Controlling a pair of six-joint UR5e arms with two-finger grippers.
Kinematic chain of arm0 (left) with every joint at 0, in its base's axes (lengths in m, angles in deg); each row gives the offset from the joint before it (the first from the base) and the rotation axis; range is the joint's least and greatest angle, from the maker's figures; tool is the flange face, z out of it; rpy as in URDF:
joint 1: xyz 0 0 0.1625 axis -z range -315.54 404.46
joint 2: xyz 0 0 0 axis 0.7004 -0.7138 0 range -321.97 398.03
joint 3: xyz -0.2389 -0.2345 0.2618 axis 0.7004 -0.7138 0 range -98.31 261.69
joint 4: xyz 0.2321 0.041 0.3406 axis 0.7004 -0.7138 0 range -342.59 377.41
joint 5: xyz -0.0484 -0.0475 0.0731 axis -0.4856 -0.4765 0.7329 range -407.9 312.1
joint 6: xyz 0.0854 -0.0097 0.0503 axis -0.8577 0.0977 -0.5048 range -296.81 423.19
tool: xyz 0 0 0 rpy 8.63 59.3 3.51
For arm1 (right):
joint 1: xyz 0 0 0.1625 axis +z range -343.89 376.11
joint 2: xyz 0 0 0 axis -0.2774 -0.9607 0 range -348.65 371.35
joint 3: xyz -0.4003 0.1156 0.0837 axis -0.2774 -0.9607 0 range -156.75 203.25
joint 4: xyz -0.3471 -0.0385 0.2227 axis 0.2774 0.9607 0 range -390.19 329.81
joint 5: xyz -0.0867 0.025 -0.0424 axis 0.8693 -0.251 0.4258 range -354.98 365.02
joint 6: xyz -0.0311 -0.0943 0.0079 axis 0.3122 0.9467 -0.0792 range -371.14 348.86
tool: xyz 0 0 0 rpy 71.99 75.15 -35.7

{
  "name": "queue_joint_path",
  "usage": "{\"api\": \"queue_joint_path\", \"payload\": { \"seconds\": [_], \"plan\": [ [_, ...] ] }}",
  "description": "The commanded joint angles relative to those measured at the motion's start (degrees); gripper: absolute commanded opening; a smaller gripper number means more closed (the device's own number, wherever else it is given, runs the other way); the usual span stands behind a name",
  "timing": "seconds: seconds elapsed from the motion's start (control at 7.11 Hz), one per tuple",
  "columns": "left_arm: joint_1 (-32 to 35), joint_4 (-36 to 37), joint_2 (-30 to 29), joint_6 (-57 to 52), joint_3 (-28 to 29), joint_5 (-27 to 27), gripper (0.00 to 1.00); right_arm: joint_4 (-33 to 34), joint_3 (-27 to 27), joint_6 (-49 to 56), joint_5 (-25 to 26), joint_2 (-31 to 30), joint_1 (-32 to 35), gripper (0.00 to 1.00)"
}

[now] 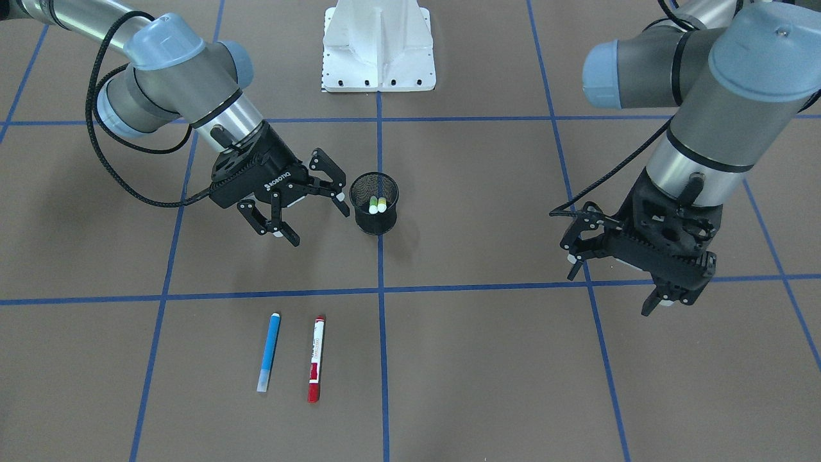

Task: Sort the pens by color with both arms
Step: 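Move the right gripper over the black mesh pen cup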

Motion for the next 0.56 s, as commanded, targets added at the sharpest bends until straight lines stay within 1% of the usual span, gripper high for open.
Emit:
{"api": "queue_joint_path", "payload": {
  "seconds": [0.0,0.14,0.28,0.42],
  "plan": [
    [0.0,-0.3,0.7,0.0,0.0,0.0,1.00,-11.0,-5.7,7.7,0.3,-0.4,-1.8,0.96],
    [0.0,-0.4,0.9,0.1,0.0,-0.1,1.00,-16.9,-8.9,10.7,0.4,-0.4,-2.5,0.94],
    [0.0,-0.5,1.1,0.3,0.0,0.0,1.00,-20.6,-10.6,10.7,0.7,-0.4,-3.6,0.93],
    [0.0,-0.5,1.5,0.6,-0.1,-0.1,1.00,-21.5,-10.9,10.7,3.0,-0.3,-5.5,0.90]
  ]
}}
